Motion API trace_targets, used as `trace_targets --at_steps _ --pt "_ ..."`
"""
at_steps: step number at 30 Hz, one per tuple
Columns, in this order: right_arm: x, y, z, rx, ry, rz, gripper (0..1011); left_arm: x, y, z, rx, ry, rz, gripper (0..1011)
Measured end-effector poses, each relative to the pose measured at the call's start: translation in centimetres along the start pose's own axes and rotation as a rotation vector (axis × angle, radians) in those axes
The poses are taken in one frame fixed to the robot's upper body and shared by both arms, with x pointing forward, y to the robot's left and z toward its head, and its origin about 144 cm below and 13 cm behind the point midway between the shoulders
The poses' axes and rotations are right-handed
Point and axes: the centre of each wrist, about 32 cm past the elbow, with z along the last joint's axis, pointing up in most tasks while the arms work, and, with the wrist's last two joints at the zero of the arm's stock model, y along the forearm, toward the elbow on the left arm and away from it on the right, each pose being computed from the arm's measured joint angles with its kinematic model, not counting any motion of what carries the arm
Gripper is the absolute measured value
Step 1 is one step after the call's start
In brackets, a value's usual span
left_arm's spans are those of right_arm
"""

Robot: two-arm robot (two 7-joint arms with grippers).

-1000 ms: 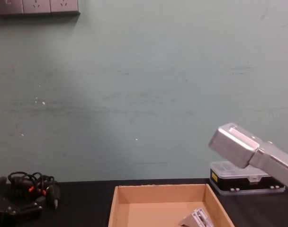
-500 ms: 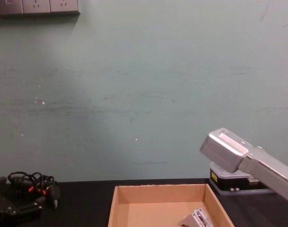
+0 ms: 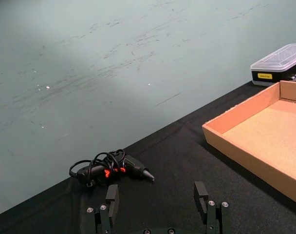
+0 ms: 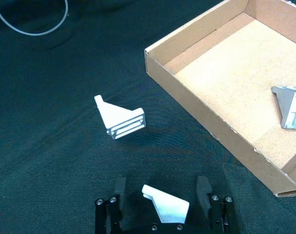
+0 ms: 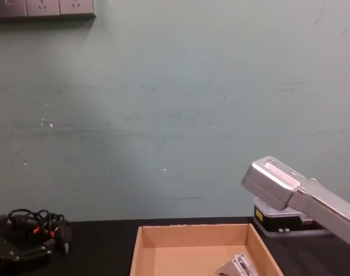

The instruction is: Use one hand to pick up the angle iron from the table and place it into the box.

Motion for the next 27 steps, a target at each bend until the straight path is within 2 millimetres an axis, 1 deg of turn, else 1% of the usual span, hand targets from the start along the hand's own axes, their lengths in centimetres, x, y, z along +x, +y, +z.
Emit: trace_targets --at_steps 1,2,4,5,6,8,9,10,11,14,16,27 --pt "0.00 0.00 -0.01 0.000 0.000 0.000 876 0.00 0.00 0.00 0.000 0.000 0.000 1011" --pt "0.00 0.00 -0.01 0.000 0.000 0.000 876 0.00 0.00 0.00 0.000 0.000 0.000 1011" --pt "0.01 -0.01 -0.01 0.000 0.001 0.001 823 0.00 0.00 0.00 0.000 0.000 0.000 1011" --pt "0.01 -0.01 -0.01 0.000 0.001 0.001 771 0.00 0.00 0.00 0.000 0.000 0.000 1011" --pt "0.01 -0.01 -0.02 0.000 0.001 0.001 771 0.00 0.00 0.00 0.000 0.000 0.000 1011" --pt "0.02 -0.03 -0.02 0.001 0.001 0.001 696 0.00 0.00 0.00 0.000 0.000 0.000 1011" --pt "0.02 -0.03 -0.02 0.001 0.001 0.001 696 0.00 0.00 0.00 0.000 0.000 0.000 1011" --pt "0.02 -0.03 -0.03 0.001 0.001 0.001 634 0.00 0.00 0.00 0.000 0.000 0.000 1011" --pt "0.02 -0.03 -0.03 0.001 0.001 0.001 622 0.00 0.00 0.00 0.000 0.000 0.000 1011" --pt "0.03 -0.04 -0.03 0.001 0.002 0.002 501 0.00 0.00 0.00 0.000 0.000 0.000 1011" --pt "0.03 -0.05 -0.03 0.001 0.002 0.002 484 0.00 0.00 0.00 0.000 0.000 0.000 1011" --pt "0.03 -0.06 -0.02 0.002 0.002 0.004 484 0.00 0.00 0.00 0.000 0.000 0.000 1011"
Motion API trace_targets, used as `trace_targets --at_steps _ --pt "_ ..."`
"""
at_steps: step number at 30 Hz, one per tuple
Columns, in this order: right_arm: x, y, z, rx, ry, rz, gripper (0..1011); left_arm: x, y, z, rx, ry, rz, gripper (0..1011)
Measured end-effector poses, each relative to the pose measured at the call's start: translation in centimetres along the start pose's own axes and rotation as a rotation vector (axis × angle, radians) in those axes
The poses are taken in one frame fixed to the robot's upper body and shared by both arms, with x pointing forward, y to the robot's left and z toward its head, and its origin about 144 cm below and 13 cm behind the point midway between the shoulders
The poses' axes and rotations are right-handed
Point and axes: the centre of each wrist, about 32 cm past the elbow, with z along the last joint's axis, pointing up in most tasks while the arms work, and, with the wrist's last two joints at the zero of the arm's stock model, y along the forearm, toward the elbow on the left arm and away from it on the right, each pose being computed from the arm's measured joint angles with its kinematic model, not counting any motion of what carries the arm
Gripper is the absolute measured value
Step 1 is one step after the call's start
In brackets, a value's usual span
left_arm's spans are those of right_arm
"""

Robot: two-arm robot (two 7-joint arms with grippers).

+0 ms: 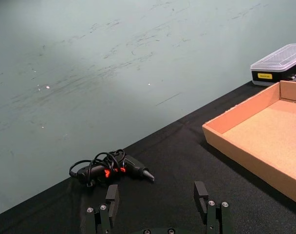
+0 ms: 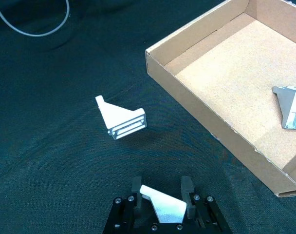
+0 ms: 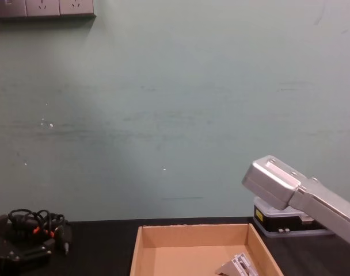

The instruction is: Use one hand to pick up the angle iron from the table and place it into the box.

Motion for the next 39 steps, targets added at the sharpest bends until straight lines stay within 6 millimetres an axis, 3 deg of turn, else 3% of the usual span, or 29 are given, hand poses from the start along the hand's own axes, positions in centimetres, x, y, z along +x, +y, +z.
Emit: trace_targets --at_steps 10,21,30,39 --pt "0.1 -0.8 0.6 0.037 -0.015 -0.008 484 0.0 0.0 0.0 0.000 0.000 0.000 1011" --pt "1.6 -2.0 4.1 0.110 -0.055 -0.034 483 0.0 0.0 0.0 0.000 0.000 0.000 1011" --pt "5.1 0.6 7.2 0.129 -0.069 -0.062 484 0.0 0.0 0.0 0.000 0.000 0.000 1011" --pt "7.5 4.5 8.2 0.109 -0.057 -0.081 483 0.0 0.0 0.0 0.000 0.000 0.000 1011"
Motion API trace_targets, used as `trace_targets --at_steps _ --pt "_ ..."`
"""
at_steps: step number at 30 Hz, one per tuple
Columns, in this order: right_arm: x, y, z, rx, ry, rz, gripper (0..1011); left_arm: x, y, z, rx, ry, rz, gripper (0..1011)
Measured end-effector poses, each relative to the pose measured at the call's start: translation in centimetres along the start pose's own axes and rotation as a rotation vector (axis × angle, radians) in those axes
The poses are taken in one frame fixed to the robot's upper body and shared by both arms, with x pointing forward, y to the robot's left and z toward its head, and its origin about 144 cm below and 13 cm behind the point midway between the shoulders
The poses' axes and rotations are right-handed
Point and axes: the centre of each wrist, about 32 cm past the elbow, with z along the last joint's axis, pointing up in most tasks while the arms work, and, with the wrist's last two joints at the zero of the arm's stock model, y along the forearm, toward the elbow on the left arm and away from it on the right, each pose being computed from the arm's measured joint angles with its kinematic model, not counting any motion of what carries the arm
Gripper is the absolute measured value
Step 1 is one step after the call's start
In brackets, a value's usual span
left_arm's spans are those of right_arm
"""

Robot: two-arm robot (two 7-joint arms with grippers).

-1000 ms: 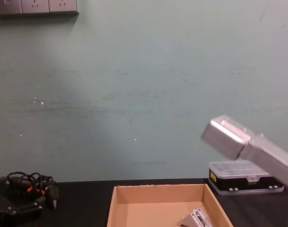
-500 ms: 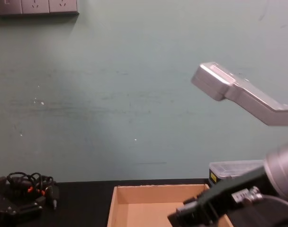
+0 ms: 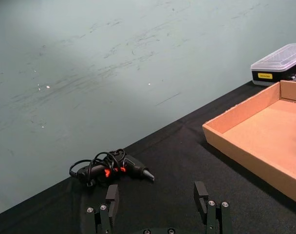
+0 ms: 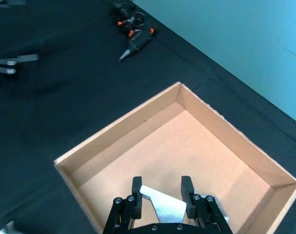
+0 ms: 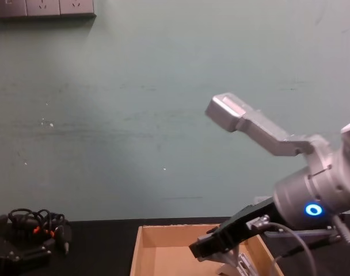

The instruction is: Use one hand to pick up the angle iron from the table and place it into the box.

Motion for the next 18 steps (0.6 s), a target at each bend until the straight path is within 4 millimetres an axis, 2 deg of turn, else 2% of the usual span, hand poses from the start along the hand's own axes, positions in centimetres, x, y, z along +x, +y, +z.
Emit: trace_targets --at_steps 6,18 --pt "0.5 2.4 0.0 -0.001 0.007 -0.001 483 0.0 0.0 0.0 0.000 0.000 0.000 1011" --pt "0.8 4.8 -0.3 -0.012 0.026 -0.009 484 0.0 0.0 0.0 0.000 0.000 0.000 1011"
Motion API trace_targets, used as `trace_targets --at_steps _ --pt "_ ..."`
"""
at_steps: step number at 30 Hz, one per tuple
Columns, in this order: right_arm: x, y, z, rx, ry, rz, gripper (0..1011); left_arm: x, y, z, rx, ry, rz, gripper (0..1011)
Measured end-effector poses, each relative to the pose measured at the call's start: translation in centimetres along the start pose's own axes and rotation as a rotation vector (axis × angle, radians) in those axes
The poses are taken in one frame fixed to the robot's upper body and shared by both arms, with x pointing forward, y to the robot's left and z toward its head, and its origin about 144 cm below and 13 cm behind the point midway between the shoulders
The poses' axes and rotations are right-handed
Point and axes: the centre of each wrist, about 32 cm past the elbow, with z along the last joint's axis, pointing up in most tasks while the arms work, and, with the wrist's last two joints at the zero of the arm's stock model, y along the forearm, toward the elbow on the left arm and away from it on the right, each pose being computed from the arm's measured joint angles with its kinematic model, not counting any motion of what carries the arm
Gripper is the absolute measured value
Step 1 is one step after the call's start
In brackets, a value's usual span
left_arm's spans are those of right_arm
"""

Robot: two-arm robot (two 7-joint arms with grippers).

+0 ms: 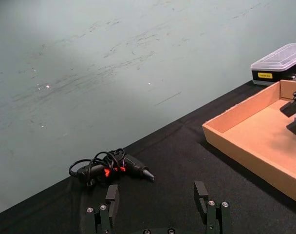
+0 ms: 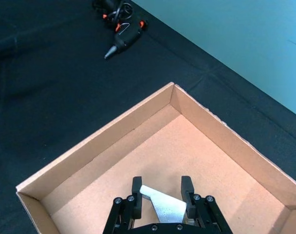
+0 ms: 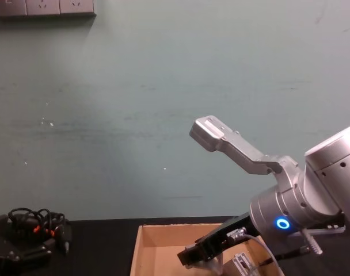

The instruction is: Use one hand to pick up the angle iron from the table and place it into the box.

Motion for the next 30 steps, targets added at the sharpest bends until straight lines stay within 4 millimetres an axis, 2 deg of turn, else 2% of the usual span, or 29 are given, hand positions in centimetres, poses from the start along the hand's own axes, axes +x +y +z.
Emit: trace_targets --at_steps 11,21,24,25,30 --pt "0.02 -0.16 0.10 0.004 -0.003 -0.001 509 0.00 0.00 0.00 0.000 0.000 0.000 1011" --pt "-0.02 -0.19 0.11 0.003 -0.003 0.000 852 0.00 0.00 0.00 0.000 0.000 0.000 1011" --pt "-0.03 -0.20 0.11 0.003 -0.003 0.000 900 0.00 0.00 0.00 0.000 0.000 0.000 1011" --pt "-0.03 -0.20 0.11 0.003 -0.003 0.000 953 0.00 0.00 0.00 0.000 0.000 0.000 1011" --pt "-0.03 -0.21 0.10 0.003 -0.003 0.000 1000 0.00 0.00 0.00 0.000 0.000 0.000 1011"
